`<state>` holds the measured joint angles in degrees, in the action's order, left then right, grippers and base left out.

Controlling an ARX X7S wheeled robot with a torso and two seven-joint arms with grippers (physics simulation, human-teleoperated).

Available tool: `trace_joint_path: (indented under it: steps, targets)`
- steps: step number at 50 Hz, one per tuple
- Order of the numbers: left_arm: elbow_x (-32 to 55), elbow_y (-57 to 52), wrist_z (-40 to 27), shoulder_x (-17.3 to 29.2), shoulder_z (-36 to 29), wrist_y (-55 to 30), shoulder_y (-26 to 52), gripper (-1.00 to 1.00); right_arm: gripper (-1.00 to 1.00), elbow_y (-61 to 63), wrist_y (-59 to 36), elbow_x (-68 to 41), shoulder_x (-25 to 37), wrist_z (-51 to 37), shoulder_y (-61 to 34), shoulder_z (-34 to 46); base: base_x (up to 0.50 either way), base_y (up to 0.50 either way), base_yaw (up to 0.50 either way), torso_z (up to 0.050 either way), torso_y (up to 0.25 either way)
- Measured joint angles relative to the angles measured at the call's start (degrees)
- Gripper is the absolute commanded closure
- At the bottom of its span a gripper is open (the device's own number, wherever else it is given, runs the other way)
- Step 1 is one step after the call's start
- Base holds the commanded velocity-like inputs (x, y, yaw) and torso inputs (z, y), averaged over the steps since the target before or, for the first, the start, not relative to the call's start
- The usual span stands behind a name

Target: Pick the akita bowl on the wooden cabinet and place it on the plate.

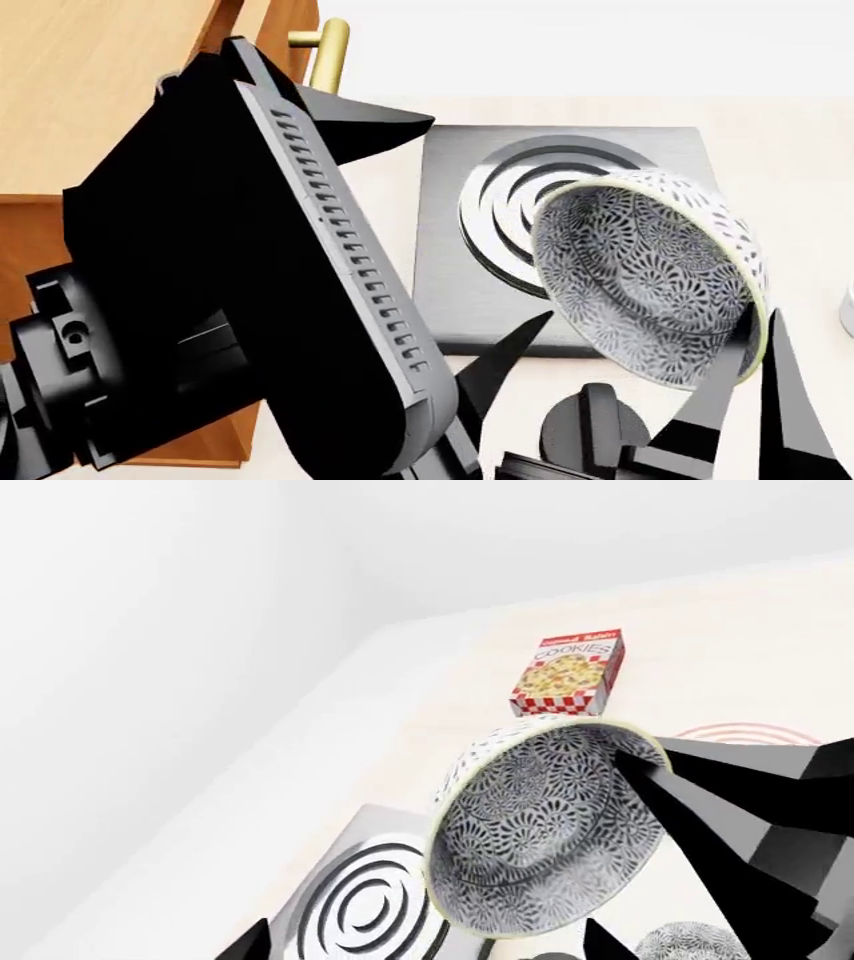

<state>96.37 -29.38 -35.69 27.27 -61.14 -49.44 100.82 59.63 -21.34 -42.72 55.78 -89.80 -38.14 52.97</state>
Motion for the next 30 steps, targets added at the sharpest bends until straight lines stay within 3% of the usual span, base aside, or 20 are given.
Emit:
trace_joint_path:
  steps: [30]
  targets:
    - [0.25,-1.97,1.03,1.71,3.0,2.77,-0.21,-1.0,1.0,0.04,3.89,-1.09,4.66,-0.11,13.08,-14.91,0.0,0.0,0.0,0.0,0.0]
